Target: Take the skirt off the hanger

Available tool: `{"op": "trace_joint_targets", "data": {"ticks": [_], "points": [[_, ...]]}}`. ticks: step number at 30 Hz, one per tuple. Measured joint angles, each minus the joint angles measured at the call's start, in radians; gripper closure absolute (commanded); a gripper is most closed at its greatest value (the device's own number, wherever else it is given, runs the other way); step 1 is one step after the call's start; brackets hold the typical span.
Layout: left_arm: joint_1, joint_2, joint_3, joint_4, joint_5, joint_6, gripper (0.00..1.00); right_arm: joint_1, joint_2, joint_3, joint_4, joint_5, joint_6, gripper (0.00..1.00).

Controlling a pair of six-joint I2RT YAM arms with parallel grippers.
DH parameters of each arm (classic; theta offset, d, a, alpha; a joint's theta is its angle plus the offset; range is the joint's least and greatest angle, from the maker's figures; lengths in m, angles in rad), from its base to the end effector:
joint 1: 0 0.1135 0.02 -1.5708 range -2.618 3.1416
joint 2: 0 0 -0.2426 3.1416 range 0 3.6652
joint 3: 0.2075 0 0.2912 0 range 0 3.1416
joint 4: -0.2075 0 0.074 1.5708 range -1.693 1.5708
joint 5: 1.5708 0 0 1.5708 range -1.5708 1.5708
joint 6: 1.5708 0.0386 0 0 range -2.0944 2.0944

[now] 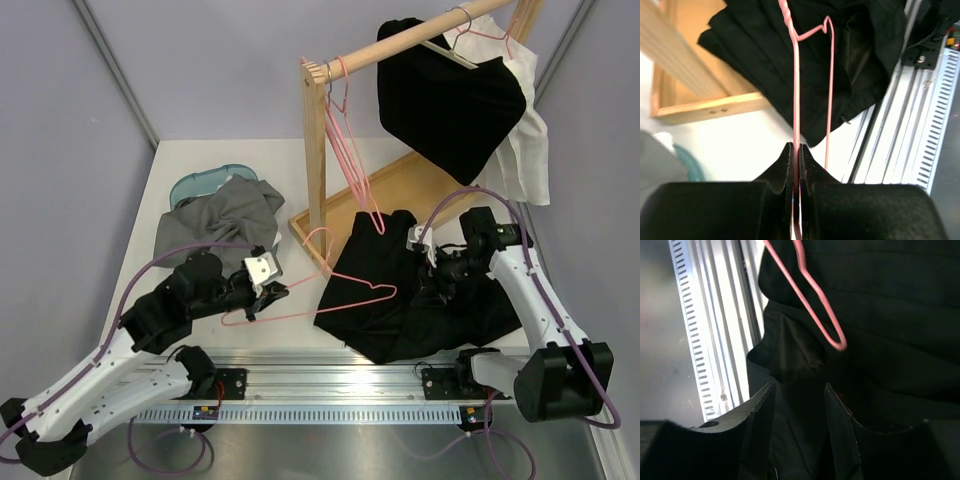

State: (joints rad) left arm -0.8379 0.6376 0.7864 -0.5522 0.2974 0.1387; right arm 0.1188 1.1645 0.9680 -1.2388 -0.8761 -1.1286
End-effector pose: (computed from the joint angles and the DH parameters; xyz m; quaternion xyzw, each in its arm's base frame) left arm 0.1254 -0.1562 0.3159 0.4592 0.6905 -0.3028 0.4697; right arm 0.2235 0.0565 0.2417 -0.5510 0.7166 0.3407 0.2584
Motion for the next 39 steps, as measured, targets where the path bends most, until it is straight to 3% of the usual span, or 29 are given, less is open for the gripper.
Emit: {"op": "trace_joint_targets", "data": {"ticks": [7,8,9,10,17,25,32,39], "points": [[0.002,-0.043,0.076,-0.11,-0.051,0.026,1.0,-0.085,0.068,0.158,-0.072,-0.081,-0.058,0.34],[0.002,-0.048,0.084,-0.113,-0.052,0.026,1.0,-0.087,0.072,0.187,-0.077,-0.101,-0.064,0.28],[0.002,-0.051,0.091,-0.112,-0.052,0.026,1.0,-0.087,0.075,0.212,-0.081,-0.126,-0.072,0.07],[0.002,-0.054,0.095,-0.111,-0.051,0.026,1.0,-0.087,0.077,0.233,-0.085,-0.15,-0.079,0.01],[0.002,-0.058,0.076,-0.055,-0.024,-0.011,1.0,-0.087,0.1,0.286,-0.096,-0.3,-0.233,0.0],[0.002,-0.029,0.037,0.039,0.029,-0.044,1.0,-0.035,0.127,0.281,-0.096,-0.322,-0.344,0.04],[0.003,0.02,0.037,0.102,0.05,-0.05,1.0,0.076,0.129,0.241,-0.097,-0.321,-0.352,0.15],[0.007,0.022,0.03,0.159,0.052,-0.062,1.0,0.114,0.128,0.166,-0.098,-0.311,-0.328,0.41]]}}
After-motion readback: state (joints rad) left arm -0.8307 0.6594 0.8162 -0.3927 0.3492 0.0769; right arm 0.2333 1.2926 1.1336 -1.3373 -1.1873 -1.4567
